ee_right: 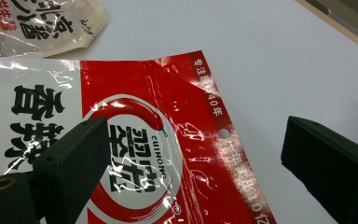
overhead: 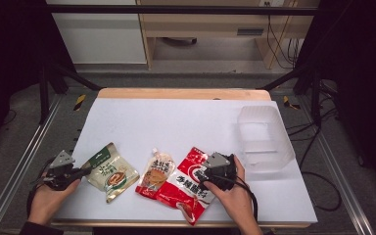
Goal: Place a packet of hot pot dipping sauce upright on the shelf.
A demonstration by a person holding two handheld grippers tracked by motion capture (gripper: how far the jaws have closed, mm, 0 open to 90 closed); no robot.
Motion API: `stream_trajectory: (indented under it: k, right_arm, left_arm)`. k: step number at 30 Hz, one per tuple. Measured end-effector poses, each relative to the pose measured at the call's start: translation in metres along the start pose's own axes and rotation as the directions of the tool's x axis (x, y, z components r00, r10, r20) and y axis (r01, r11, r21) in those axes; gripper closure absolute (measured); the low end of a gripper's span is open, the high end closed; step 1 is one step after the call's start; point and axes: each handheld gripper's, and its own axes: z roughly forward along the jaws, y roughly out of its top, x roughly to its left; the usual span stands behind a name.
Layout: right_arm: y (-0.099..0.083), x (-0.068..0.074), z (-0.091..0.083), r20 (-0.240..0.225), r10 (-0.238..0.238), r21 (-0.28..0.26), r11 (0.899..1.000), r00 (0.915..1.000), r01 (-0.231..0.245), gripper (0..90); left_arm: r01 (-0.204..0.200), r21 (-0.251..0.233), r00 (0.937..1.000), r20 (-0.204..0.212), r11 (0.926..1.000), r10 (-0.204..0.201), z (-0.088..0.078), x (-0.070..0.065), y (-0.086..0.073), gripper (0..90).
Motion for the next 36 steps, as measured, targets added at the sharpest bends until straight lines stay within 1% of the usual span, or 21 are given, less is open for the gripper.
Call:
stream_trajectory:
  k: [4,7,8,10,12,13,15,18,22,25,27,31,34,36]
  right_arm:
    - [0.000,-0.001,0.000,0.004,-0.002,-0.001,1.000,1.0000,0.002,8.5]
    - [-0.001,-0.002,0.000,0.007,0.003,0.002,1.000,1.0000,-0.003,8.5]
    - [-0.001,-0.003,0.000,0.010,0.004,0.005,1.000,0.9999,-0.004,8.5]
    - [-0.002,-0.004,0.001,0.007,0.007,0.008,1.000,1.0000,-0.007,8.5]
    - [-0.002,-0.004,0.001,0.007,0.008,0.008,1.000,0.9999,-0.008,8.5]
    - [-0.002,-0.004,0.001,0.009,0.010,0.005,1.000,0.9999,-0.010,8.5]
    - [-0.003,-0.005,0.001,0.009,0.010,0.004,1.000,0.9999,-0.010,8.5]
    - [-0.003,-0.005,0.000,0.007,0.010,-0.002,1.000,0.9999,-0.010,8.5]
    - [-0.003,-0.006,0.000,0.007,0.012,-0.002,1.000,0.9999,-0.012,8.5]
    - [-0.002,-0.005,0.000,0.006,0.016,-0.009,1.000,0.9999,-0.016,8.5]
    - [-0.002,-0.005,0.000,0.006,0.014,-0.003,1.000,0.9999,-0.014,8.6]
    - [-0.002,-0.006,-0.002,0.004,0.024,-0.013,1.000,0.9997,-0.024,8.8]
    - [-0.002,-0.007,-0.002,0.004,0.033,-0.023,0.999,0.9994,-0.033,9.3]
    - [-0.002,-0.007,-0.003,0.002,0.042,-0.025,0.999,0.9991,-0.041,9.5]
  left_arm:
    - [-0.012,-0.019,0.9999,0.001,0.9997,0.012,-0.005,-0.001,0.003,89.9]
    - [-0.019,-0.053,0.9998,0.001,0.9984,0.019,-0.012,-0.003,0.008,90.0]
    - [-0.027,-0.062,0.9996,0.002,0.9977,0.027,-0.015,-0.004,0.010,90.0]
    - [-0.051,-0.080,0.9987,-0.004,0.9955,0.051,-0.020,-0.007,0.015,90.0]
    - [-0.059,-0.106,0.9982,0.008,0.9927,0.060,-0.027,-0.010,0.021,90.0]
    - [-0.070,-0.116,0.9974,0.010,0.9908,0.072,-0.030,-0.012,0.024,90.0]
    - [-0.072,-0.139,0.9967,0.027,0.9877,0.076,-0.036,-0.016,0.029,90.0]
    - [-0.095,-0.161,0.9942,0.034,0.9823,0.102,-0.043,-0.022,0.036,90.0]
    - [-0.135,-0.177,0.9879,0.052,0.9750,0.146,-0.053,-0.032,0.046,90.0]
    - [-0.167,-0.186,0.9807,0.070,0.9682,0.183,-0.060,-0.041,0.054,90.0]
    - [-0.190,-0.185,0.9743,0.085,0.9641,0.208,-0.063,-0.047,0.061,90.0]
    - [-0.247,-0.175,0.9618,0.075,0.9531,0.263,-0.071,-0.056,0.077,90.0]
    - [-0.250,-0.190,0.9604,0.075,0.9493,0.268,-0.077,-0.056,0.088,90.0]
    - [-0.247,-0.202,0.9606,0.078,0.9478,0.267,-0.081,-0.054,0.096,90.0]
